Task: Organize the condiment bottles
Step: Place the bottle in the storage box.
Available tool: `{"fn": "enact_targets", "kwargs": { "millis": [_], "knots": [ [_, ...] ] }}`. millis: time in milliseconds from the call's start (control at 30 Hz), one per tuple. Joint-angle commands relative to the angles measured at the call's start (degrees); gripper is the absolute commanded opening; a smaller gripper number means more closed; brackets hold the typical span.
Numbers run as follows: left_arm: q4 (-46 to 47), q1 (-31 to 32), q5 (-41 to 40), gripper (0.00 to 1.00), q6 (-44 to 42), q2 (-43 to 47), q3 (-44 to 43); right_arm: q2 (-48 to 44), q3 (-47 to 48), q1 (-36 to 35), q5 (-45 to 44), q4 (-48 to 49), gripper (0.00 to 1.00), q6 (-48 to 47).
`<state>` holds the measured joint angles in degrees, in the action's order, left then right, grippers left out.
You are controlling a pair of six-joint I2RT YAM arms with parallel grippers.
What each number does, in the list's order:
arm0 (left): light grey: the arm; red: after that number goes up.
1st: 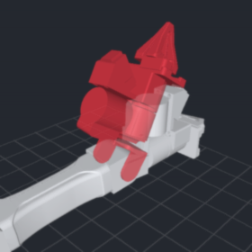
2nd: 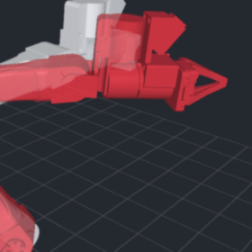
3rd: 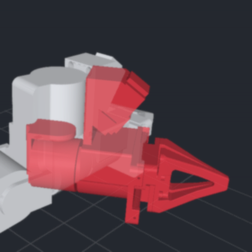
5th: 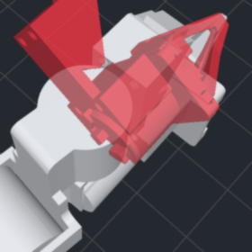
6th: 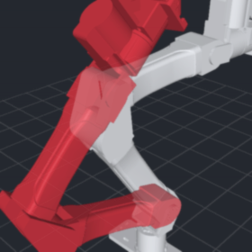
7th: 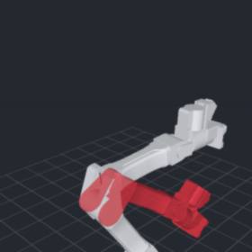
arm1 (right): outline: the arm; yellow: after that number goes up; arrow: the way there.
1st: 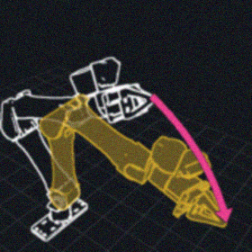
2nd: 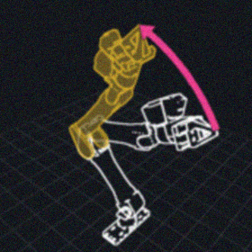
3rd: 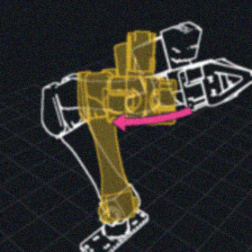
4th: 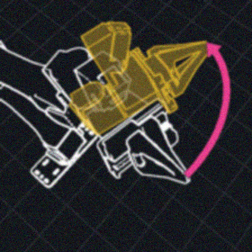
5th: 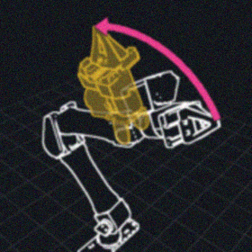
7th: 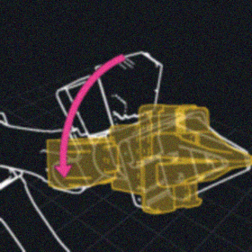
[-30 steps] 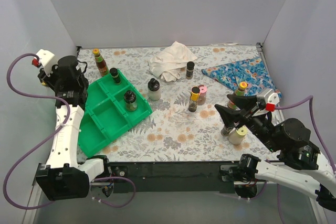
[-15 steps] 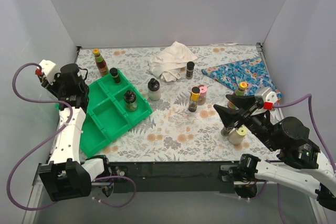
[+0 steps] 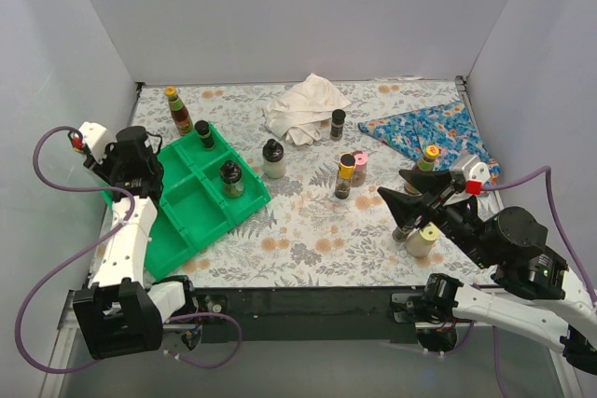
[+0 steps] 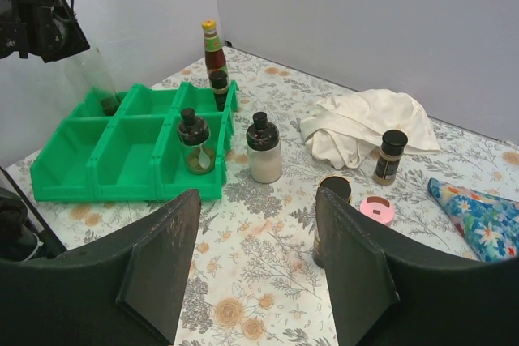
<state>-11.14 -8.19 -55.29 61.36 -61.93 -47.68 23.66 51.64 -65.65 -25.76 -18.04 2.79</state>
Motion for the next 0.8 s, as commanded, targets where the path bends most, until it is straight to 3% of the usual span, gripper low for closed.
{"fn": "enact_targets", "kwargs": {
  "millis": [0, 33, 100, 267, 467, 567, 767],
  "knots": [
    [1.21, -0.25, -0.35, 0.34, 1.92, 1.9, 0.31, -0.9, 1.36, -0.27, -0.26, 1.08, 0.67, 0.2],
    [1.2, -0.34, 0.0, 0.43, 1.31, 2.08, 0.22, -0.98, 1.27, -0.18, -0.34, 0.91, 0.67, 0.29],
    [1.03, -0.34, 0.18, 0.48, 0.78, 2.51, -0.57, -1.07, 1.36, -0.18, -0.43, 0.91, 0.67, 0.2],
    [0.07, -0.34, 1.23, 0.72, -1.59, 2.96, -2.94, -1.25, 1.27, -0.18, -0.17, 0.82, 0.67, 0.64],
    [-2.22, -0.25, 4.04, 0.85, -3.97, 4.27, -6.89, -1.51, 1.71, -0.27, 0.27, 0.55, 0.68, 1.17],
    [-5.02, -0.25, 9.03, 0.98, -5.11, 5.41, -10.4, -1.51, 2.15, -0.18, 0.1, -0.15, 0.67, 1.61],
    [-12.22, -0.25, 21.41, 0.98, -3.09, 7.52, -17.79, -0.37, 2.68, -0.27, -3.24, -2.25, 0.67, 4.68]
  ]
}}
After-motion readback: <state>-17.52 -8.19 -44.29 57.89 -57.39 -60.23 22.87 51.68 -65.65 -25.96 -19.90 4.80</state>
